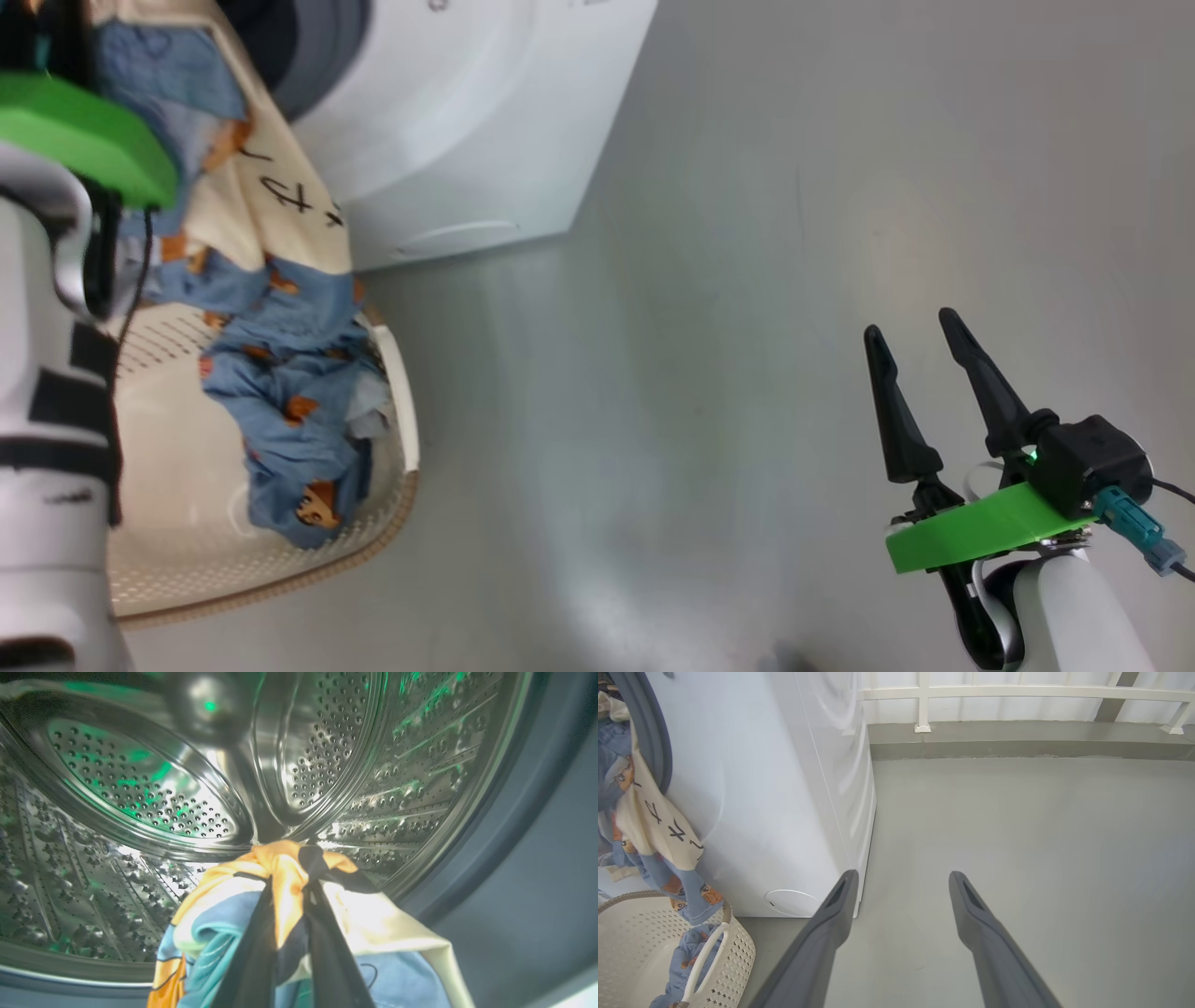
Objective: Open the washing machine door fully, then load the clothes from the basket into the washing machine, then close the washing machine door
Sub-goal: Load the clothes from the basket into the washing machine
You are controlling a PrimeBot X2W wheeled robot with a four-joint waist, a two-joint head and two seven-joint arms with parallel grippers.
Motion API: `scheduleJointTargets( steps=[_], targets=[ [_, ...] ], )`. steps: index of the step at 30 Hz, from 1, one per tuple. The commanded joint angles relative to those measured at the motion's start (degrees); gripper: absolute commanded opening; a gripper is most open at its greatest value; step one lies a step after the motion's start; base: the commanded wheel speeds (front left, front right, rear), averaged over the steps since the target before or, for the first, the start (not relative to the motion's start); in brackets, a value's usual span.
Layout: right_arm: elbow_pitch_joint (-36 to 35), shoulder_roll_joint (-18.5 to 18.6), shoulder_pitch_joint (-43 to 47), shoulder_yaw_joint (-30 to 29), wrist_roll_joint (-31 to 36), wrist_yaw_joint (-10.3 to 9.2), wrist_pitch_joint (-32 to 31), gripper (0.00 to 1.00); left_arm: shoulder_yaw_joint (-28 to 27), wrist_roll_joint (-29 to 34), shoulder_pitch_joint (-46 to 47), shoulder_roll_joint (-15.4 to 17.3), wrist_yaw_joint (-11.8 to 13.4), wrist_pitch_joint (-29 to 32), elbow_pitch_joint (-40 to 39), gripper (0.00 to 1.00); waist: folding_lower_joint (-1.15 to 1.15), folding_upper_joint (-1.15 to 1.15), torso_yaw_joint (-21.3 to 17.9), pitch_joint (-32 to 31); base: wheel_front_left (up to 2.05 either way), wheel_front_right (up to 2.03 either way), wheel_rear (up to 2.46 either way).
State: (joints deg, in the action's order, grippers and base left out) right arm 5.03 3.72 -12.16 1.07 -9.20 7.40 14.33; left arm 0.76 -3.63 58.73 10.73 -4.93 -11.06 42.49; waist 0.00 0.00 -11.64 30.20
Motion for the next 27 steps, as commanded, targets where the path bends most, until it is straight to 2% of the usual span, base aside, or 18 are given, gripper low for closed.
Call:
scheduleJointTargets(
  steps=[1,8,15,18,27],
  targets=[
    [-1.18,-0.16,-0.52,1.55,-0.62,0.09,0.67,1.00,-0.46,0.67,2.91,2.83,-0.42,0.92,0.06,0.00,0.00,0.00,-2.25,3.70,0.00,0.00,0.00],
    [-0.78,-0.68,-1.30,2.72,-1.85,0.09,0.67,1.00,0.33,1.29,10.02,4.66,0.12,2.08,3.84,0.00,0.00,0.00,-3.82,8.25,0.00,0.00,0.00],
    [-0.13,-0.81,-1.70,3.72,-2.89,0.09,0.67,1.00,1.85,3.24,14.87,6.47,1.58,-1.03,4.59,0.00,0.00,0.00,-4.65,10.75,0.00,0.00,0.00],
    [-0.26,-0.82,-1.93,4.75,-3.61,0.09,0.67,1.00,2.50,4.35,17.33,7.24,3.06,-3.03,3.54,0.00,0.00,0.00,-4.94,11.55,0.00,0.00,0.00],
    [0.09,-0.83,-2.58,5.68,-3.95,0.09,0.67,1.00,4.32,5.43,19.91,8.55,4.68,-3.92,-3.77,0.00,0.00,0.00,-5.41,12.10,0.00,0.00,0.00]
  ],
)
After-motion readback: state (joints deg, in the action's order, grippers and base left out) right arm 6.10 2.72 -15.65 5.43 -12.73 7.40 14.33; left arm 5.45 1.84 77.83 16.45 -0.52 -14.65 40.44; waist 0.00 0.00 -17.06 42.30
